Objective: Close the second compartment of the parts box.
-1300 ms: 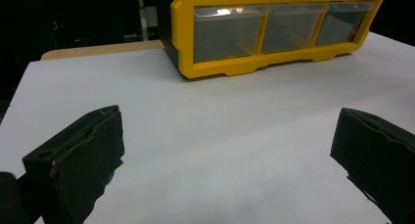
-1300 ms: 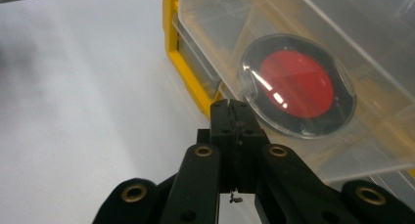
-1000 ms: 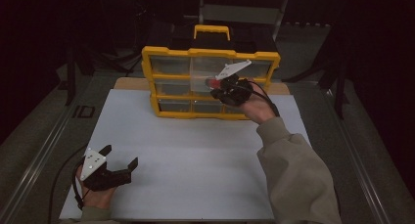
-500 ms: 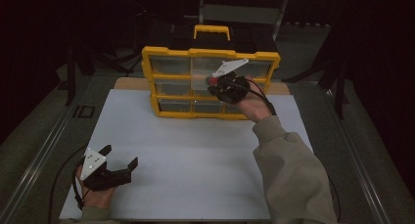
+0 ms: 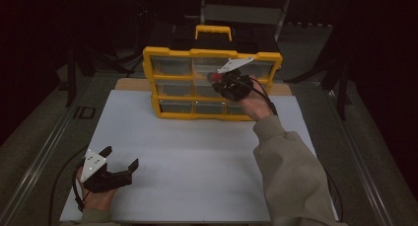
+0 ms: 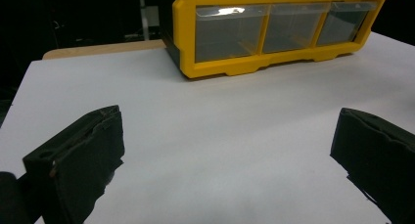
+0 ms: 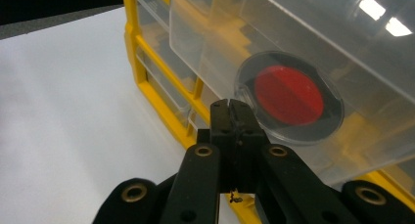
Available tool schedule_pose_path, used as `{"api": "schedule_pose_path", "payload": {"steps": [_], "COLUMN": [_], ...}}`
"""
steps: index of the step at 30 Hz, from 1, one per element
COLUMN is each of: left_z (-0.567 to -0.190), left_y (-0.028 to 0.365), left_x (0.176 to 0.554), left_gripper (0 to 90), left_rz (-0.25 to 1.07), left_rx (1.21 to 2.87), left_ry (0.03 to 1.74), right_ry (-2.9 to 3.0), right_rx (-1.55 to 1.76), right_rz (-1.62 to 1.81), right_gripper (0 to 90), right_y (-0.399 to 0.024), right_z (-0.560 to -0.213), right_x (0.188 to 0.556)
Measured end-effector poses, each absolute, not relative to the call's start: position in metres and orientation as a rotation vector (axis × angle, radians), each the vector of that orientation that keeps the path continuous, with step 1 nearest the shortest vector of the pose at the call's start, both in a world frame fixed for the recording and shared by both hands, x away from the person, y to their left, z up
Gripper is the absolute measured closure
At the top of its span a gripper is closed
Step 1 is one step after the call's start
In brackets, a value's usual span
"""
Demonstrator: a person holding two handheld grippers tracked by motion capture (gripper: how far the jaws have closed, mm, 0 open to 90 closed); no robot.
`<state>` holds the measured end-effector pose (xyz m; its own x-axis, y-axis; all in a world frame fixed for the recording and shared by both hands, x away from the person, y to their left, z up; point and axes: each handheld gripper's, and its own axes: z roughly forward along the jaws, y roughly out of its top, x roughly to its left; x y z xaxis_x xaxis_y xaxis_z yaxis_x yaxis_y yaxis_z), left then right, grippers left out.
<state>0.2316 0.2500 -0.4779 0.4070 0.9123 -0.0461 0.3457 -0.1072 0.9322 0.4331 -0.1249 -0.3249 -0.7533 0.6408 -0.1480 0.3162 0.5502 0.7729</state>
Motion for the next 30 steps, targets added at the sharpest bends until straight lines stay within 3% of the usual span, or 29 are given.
{"api": "schedule_pose_path", "payload": {"steps": [30], "left_z": [-0.478], "left_y": [0.25], "left_x": [0.231], "left_gripper": [0.0], "left_rz": [0.71], "left_rx": [1.67], "left_ry": [1.12], "right_ry": [2.241], "right_rx": [0.939], "right_rz": [1.123], "right_gripper": [90.0], "right_y": [-0.135], "right_z": [-0.331], "right_x": [0.456]}}
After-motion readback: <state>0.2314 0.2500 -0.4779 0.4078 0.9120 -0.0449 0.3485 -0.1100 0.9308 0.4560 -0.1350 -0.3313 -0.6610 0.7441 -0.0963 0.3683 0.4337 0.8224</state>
